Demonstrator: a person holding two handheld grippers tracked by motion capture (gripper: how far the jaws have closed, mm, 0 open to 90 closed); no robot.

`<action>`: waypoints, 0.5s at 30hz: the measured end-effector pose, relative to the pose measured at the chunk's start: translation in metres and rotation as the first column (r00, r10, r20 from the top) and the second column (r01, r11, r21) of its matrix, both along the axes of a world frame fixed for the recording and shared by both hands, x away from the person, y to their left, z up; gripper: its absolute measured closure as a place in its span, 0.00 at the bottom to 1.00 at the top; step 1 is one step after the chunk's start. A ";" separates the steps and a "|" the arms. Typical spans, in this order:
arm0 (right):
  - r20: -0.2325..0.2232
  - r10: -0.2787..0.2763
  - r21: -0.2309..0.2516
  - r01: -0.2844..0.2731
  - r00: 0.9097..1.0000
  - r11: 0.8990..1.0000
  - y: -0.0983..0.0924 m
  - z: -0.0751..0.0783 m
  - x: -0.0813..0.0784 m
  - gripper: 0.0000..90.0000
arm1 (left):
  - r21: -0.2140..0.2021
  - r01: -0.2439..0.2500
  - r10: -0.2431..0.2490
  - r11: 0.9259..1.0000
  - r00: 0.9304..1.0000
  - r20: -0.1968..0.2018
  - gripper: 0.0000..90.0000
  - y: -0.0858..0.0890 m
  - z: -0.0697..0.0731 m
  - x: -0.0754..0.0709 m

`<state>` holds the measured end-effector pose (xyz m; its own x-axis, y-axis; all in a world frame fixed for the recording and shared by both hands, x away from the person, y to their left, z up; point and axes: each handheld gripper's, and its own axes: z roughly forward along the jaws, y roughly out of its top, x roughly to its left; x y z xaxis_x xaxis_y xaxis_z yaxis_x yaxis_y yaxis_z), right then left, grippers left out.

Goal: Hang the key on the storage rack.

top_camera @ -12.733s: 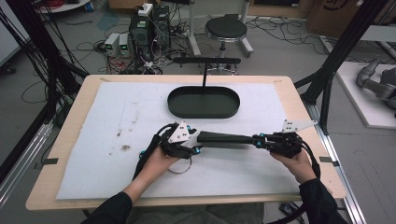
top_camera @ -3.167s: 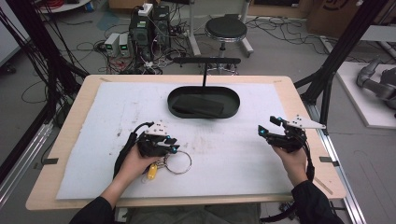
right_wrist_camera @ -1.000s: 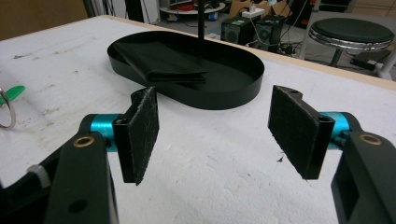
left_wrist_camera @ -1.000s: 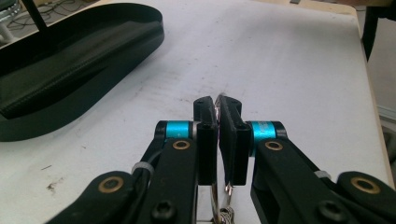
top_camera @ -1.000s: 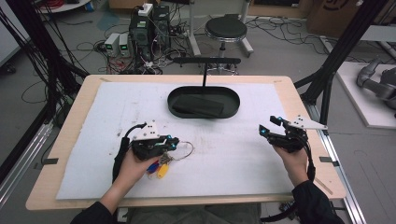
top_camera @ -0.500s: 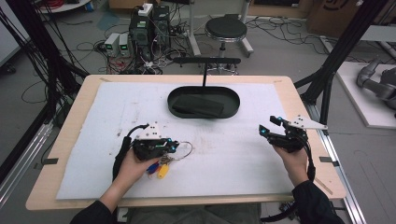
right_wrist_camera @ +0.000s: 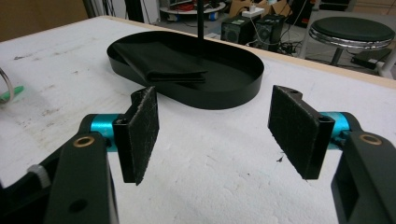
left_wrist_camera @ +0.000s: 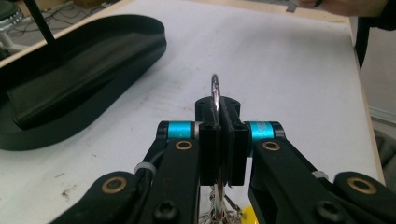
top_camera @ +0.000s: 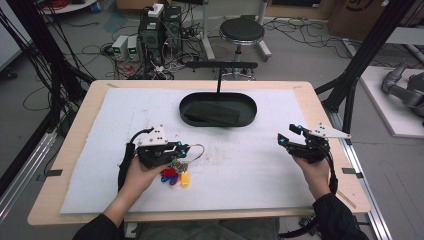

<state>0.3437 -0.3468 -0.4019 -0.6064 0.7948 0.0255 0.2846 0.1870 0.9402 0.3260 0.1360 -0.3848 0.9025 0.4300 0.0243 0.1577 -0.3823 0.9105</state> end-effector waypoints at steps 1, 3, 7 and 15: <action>-0.003 -0.003 0.003 0.003 1.000 1.000 0.000 0.000 0.000 0.38 | -0.004 -0.003 0.003 1.000 1.000 0.005 0.96 0.000 0.002 0.000; -0.001 -0.004 0.004 0.004 1.000 1.000 0.000 0.000 0.000 0.38 | -0.002 -0.003 0.003 1.000 1.000 0.012 0.96 0.000 0.004 0.000; 0.000 -0.005 0.003 0.005 1.000 1.000 -0.001 0.000 0.000 0.38 | -0.013 -0.006 0.007 1.000 1.000 0.031 0.96 0.001 0.010 -0.001; -0.006 -0.006 0.004 0.006 1.000 1.000 -0.001 0.000 0.000 0.38 | -0.026 -0.008 0.009 1.000 0.999 0.050 0.96 0.000 0.018 -0.002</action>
<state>0.3440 -0.3480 -0.4019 -0.6011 0.7985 0.0323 0.2910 0.1811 0.9394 0.3240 0.1365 -0.3663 0.8966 0.4390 0.0581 0.1150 -0.3575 0.9268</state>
